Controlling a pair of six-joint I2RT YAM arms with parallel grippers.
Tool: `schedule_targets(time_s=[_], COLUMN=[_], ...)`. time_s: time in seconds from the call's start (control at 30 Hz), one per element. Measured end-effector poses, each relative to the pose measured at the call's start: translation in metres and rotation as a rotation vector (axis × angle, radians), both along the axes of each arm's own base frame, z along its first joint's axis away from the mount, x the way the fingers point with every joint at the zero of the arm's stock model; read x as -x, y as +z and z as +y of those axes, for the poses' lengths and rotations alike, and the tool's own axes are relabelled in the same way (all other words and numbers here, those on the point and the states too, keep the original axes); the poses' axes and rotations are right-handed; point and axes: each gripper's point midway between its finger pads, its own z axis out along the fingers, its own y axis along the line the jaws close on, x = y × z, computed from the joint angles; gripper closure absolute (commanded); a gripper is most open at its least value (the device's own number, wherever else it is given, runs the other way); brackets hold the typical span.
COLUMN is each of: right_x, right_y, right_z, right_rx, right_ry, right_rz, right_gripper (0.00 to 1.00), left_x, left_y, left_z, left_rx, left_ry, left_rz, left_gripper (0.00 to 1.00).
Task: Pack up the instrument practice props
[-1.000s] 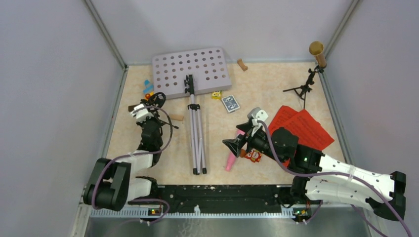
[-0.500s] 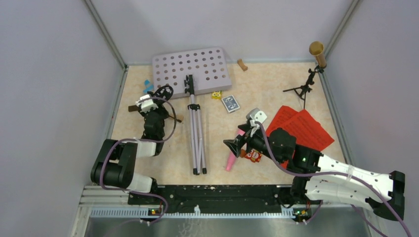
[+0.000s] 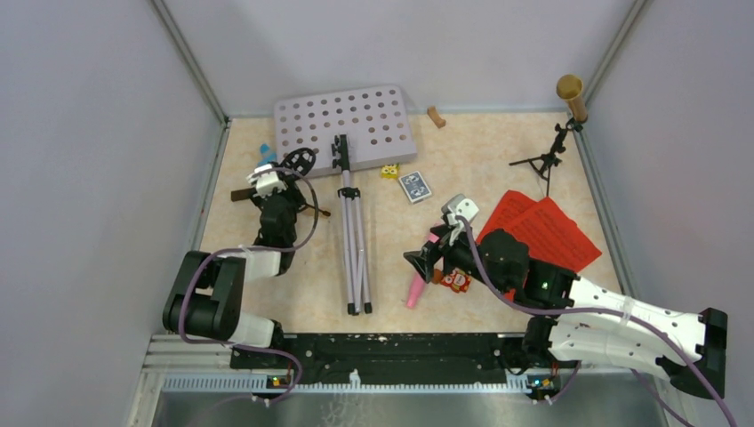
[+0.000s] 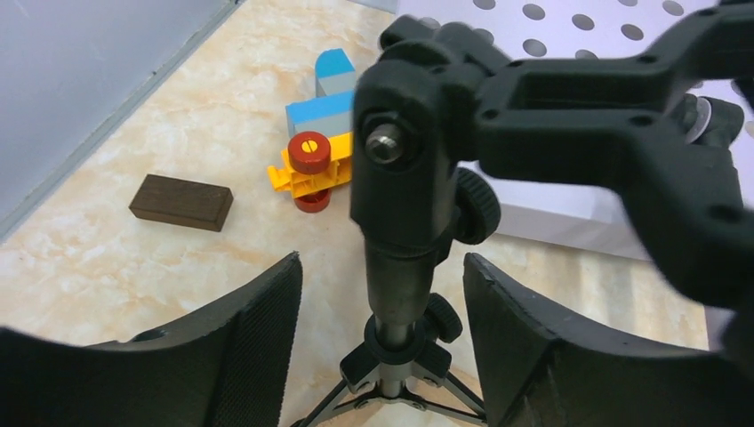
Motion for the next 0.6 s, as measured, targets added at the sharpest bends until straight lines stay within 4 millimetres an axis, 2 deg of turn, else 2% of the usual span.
schedule_targets(time_s=[0.13,0.33,0.5,0.6], right_x=[0.000,0.000,0.000,0.000], right_y=[-0.001,0.004,-0.004,-0.007], right_z=[-0.003,-0.005,-0.006,-0.007], right_rx=[0.003,-0.010,0.001,0.006], right_ry=[-0.005,-0.010,-0.013,-0.014], right_rz=[0.004,-0.002,0.010,0.013], right_gripper=[0.16,0.16,0.16,0.16], left_x=[-0.002,-0.003,-0.001,0.000], left_y=[0.005,0.009,0.010,0.011], left_z=[0.007,0.025,0.034,0.037], left_rx=[-0.027,-0.095,-0.170,-0.226], left_ry=[0.034,0.104,0.123,0.122], left_rz=[0.003,0.019,0.043,0.060], left_gripper=[0.31,0.26,0.34,0.35])
